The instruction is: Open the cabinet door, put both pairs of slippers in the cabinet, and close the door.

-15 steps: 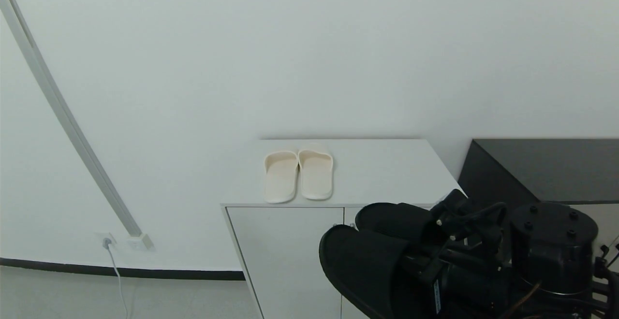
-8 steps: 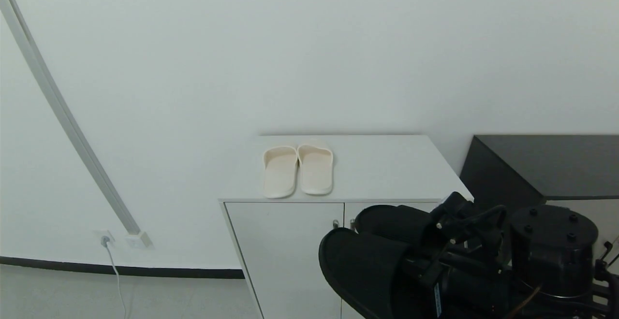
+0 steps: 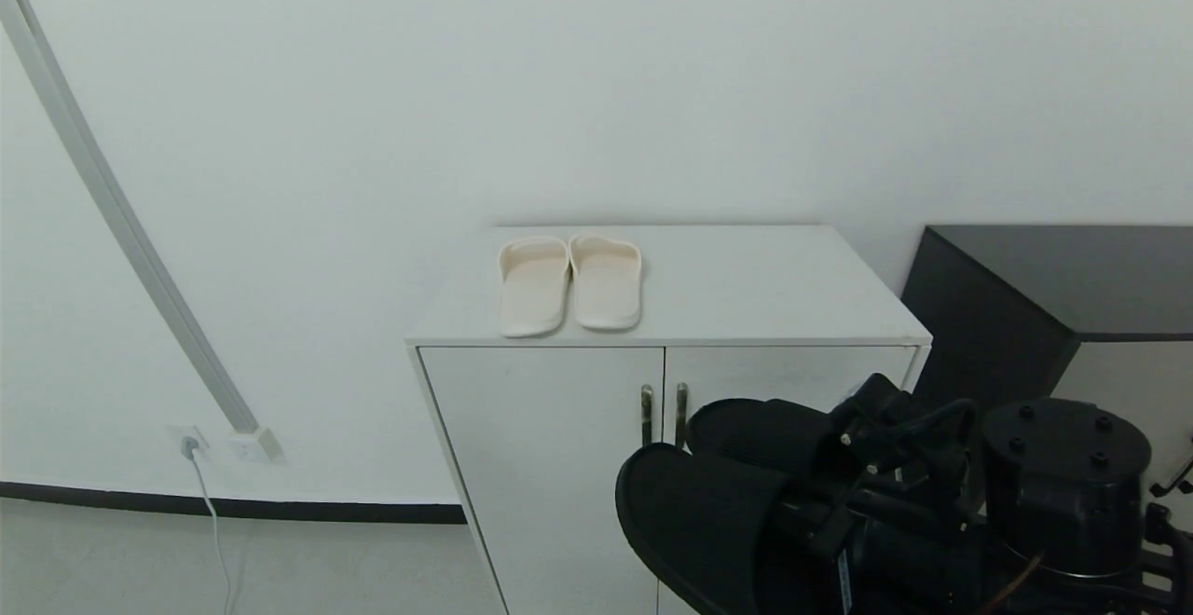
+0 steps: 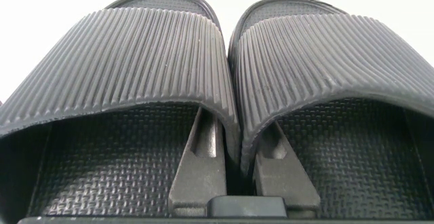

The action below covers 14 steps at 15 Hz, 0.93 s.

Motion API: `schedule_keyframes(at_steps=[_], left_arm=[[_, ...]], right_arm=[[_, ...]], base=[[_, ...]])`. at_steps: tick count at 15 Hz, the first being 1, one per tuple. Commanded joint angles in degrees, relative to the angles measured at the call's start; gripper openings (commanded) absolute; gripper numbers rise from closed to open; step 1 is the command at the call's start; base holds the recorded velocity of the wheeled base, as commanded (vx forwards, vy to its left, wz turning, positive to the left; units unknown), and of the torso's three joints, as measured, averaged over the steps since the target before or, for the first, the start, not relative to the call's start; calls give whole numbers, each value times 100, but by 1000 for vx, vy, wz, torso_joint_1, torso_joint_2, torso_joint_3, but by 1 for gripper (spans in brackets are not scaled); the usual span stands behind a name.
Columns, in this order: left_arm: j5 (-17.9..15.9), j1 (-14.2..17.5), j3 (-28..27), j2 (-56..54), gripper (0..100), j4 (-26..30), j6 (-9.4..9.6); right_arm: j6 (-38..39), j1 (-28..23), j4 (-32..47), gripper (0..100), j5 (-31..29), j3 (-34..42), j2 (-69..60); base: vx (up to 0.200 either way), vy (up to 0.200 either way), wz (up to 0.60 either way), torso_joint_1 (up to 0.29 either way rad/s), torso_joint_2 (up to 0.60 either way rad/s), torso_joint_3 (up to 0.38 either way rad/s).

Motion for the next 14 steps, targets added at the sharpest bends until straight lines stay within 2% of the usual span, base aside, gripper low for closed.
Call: schedule_keyframes(at_steps=[1,8,14], left_arm=[[0,1,5,7,100,-2,0],[0,1,5,7,100,-2,0],[0,1,5,7,100,-2,0]], right_arm=[[-1,-4,-9,0,-6,14,16],[-1,5,-18,0,-6,49,-28],[-62,5,-18,0,-6,93,-63]], base=[[0,0,0,-222,544,330],[0,0,0,-205,521,315],[0,0,0,-151,487,327]])
